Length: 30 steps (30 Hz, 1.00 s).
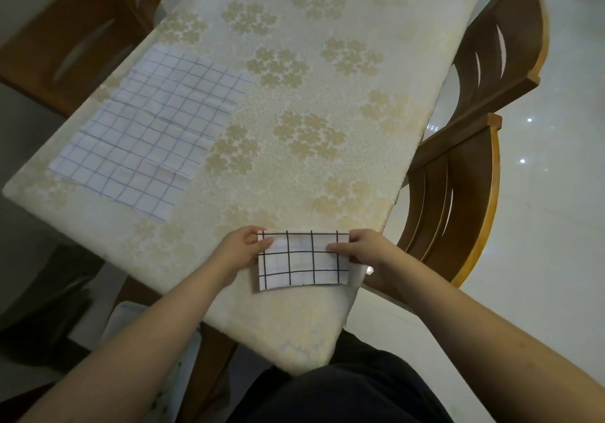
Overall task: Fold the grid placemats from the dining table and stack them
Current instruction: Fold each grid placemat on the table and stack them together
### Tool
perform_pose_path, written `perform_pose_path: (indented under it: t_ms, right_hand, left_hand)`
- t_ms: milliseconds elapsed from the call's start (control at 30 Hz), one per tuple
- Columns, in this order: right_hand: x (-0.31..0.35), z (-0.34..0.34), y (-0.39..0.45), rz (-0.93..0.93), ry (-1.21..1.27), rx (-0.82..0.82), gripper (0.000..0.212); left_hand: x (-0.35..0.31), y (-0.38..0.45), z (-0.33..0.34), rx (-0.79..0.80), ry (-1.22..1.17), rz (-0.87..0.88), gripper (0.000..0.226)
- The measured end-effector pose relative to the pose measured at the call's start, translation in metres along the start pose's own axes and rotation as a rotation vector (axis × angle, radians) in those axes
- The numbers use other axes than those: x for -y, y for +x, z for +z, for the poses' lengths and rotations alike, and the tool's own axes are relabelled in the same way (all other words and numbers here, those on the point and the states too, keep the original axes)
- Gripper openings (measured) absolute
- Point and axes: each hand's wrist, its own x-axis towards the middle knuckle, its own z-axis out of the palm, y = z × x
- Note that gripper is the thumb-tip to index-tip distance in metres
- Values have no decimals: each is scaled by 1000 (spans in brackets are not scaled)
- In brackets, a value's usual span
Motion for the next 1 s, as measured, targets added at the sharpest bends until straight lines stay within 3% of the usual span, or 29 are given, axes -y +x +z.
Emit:
perform_pose_path:
  t_ms: [133,267,433,633,833,1000]
  right_hand:
    - [9,18,-33,-28,363,34,29]
    - [19,39,-66,-90,477,-27,22]
    - [23,64,-114,-158,516,-123,20]
    - [2,83,-167,-194,527,-5,24]
    - [-25,78,-206,-194,582,-181,23]
    - [-49,55,-238,-264,680,-327,23]
  left_hand:
    - [12,-36,7,-54,-344,-34,24]
    - [15,-71,-1,-55,-544,-28,28]
    - [23,-110,-14,26,-400,12,21]
    - [22,-135,-24,138,-404,122,25]
    - [10,-152,1,177,-227,204,37]
    - [-6,-178,45,292,-116,265,20]
